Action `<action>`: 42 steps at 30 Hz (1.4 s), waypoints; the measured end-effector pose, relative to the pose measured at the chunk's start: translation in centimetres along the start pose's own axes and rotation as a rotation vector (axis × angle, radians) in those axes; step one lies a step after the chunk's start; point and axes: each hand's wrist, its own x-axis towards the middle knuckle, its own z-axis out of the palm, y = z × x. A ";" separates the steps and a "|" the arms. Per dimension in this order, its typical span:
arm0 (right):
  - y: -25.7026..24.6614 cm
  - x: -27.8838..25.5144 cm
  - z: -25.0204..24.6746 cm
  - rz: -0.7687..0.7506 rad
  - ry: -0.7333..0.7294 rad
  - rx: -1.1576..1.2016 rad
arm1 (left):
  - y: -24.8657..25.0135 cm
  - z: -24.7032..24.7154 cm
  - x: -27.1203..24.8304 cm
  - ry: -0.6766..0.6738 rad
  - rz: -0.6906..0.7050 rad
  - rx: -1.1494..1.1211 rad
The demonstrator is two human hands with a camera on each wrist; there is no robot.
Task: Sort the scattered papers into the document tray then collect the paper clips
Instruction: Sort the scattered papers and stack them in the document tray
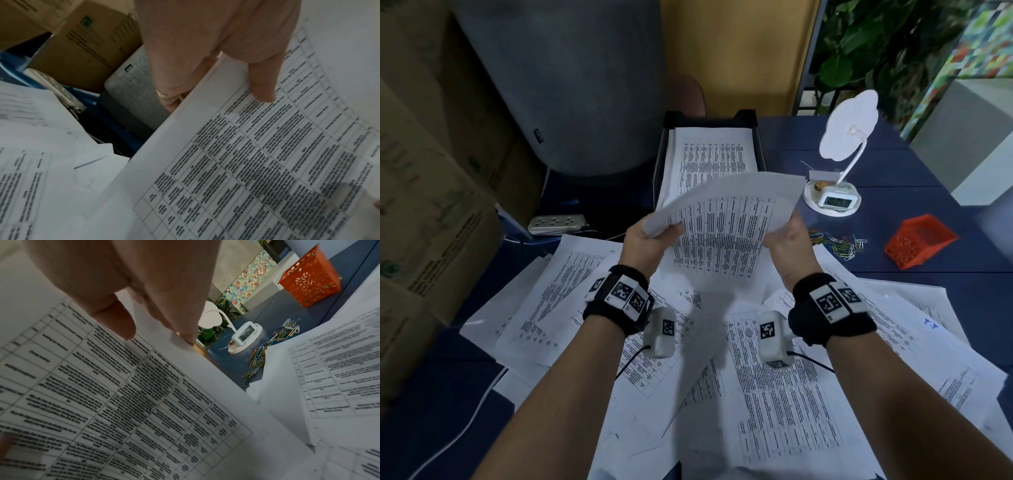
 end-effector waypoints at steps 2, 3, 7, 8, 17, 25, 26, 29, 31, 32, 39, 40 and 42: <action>0.3 0.2 -0.1 0.007 -0.008 -0.008 | 0.3 0.0 0.2 -0.008 0.011 0.004; 0.4 0.2 -0.2 0.024 -0.011 -0.021 | 0.5 0.0 0.3 -0.007 0.015 -0.003; 2.4 0.0 -1.1 0.140 -0.048 -0.097 | 1.5 -0.2 0.8 0.013 0.021 -0.040; 3.3 -0.1 -1.3 0.168 -0.061 -0.133 | 1.7 -0.2 1.0 0.017 0.028 -0.052; 3.8 0.9 -1.5 0.289 -0.086 -0.014 | 0.4 -0.2 2.7 0.064 -0.077 0.062; 1.2 4.3 -0.5 0.303 -0.060 0.065 | -2.7 -0.3 2.9 -0.069 -0.268 0.373; 1.2 4.7 -0.3 0.315 -0.057 0.059 | -2.8 -0.3 3.3 -0.055 -0.287 0.365; 1.3 5.5 0.1 0.295 -0.038 -0.032 | -2.5 -0.4 4.3 0.030 -0.347 0.374; 1.5 5.8 0.4 0.253 -0.031 -0.099 | -2.2 -0.2 4.9 0.066 -0.334 0.387; 1.7 6.0 0.5 0.238 -0.028 -0.113 | -2.1 -0.2 5.3 0.085 -0.313 0.399; 1.0 7.2 1.0 0.222 0.040 -0.038 | -1.8 0.4 7.1 0.021 -0.318 0.543; 0.9 7.7 1.1 0.213 0.055 -0.050 | -1.8 0.4 7.2 -0.036 -0.351 0.569; 0.4 8.5 1.1 0.178 0.084 -0.095 | -1.5 0.6 7.5 -0.106 -0.407 0.593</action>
